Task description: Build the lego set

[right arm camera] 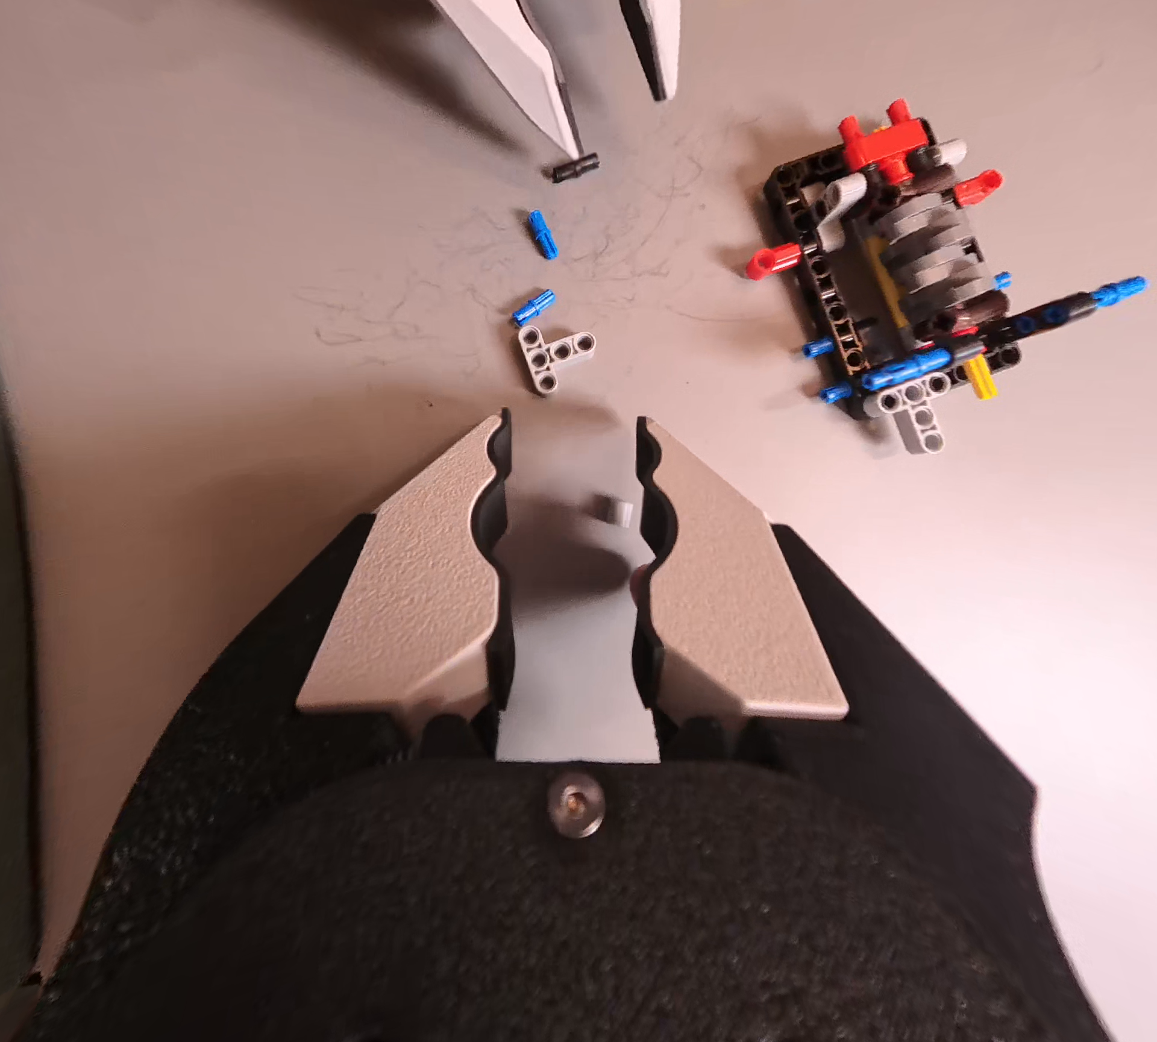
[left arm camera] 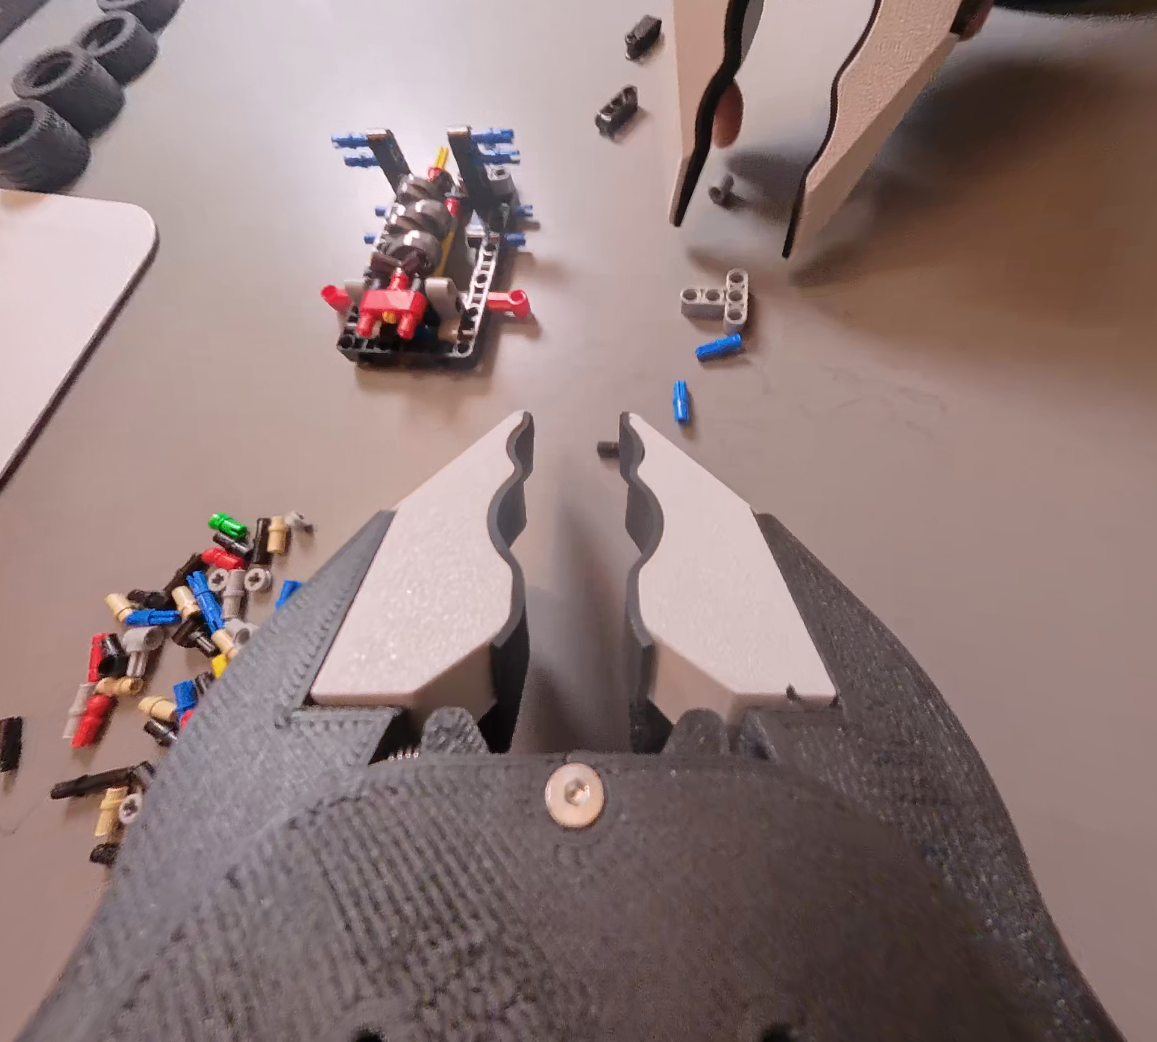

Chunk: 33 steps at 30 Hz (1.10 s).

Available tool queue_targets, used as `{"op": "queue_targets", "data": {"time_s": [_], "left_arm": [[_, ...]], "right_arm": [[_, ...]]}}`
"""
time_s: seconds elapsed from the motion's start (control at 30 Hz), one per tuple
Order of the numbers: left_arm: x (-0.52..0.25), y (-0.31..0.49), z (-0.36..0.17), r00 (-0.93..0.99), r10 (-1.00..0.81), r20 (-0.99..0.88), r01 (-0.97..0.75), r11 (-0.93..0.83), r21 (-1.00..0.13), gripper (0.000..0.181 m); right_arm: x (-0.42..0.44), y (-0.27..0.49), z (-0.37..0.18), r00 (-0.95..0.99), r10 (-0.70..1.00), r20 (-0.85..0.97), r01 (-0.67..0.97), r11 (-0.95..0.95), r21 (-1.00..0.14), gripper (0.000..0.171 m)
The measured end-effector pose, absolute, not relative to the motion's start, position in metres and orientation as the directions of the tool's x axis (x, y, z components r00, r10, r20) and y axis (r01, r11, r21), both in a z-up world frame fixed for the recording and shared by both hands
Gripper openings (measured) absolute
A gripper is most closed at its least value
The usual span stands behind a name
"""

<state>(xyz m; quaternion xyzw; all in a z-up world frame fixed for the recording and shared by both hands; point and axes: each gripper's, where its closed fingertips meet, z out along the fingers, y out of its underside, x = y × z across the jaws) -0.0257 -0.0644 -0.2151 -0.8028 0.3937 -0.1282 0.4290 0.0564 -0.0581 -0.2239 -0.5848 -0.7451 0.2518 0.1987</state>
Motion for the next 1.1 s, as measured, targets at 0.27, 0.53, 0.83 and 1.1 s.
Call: {"op": "queue_targets", "data": {"time_s": [0.27,0.53,0.83,1.1], "left_arm": [[-0.031,-0.074,-0.219,0.612,-0.782,-0.114,-0.561,-0.328,-0.760,0.021],[-0.023,-0.077,-0.228,0.594,-0.800,-0.085,-0.567,-0.341,-0.750,0.020],[-0.018,-0.075,-0.230,0.602,-0.798,-0.034,-0.539,-0.374,-0.755,0.015],[0.004,-0.077,-0.178,0.546,-0.765,0.341,-0.152,-0.490,-0.858,0.014]], "right_arm": [[0.043,-0.069,-0.230,-0.343,0.936,0.081,0.747,0.324,-0.581,0.029],[0.050,-0.084,-0.232,-0.426,0.901,0.077,0.721,0.390,-0.572,0.006],[0.054,-0.079,-0.221,-0.415,0.908,0.065,0.682,0.357,-0.638,0.013],[0.027,-0.071,-0.165,-0.351,0.881,0.317,0.344,0.437,-0.831,0.018]]}}
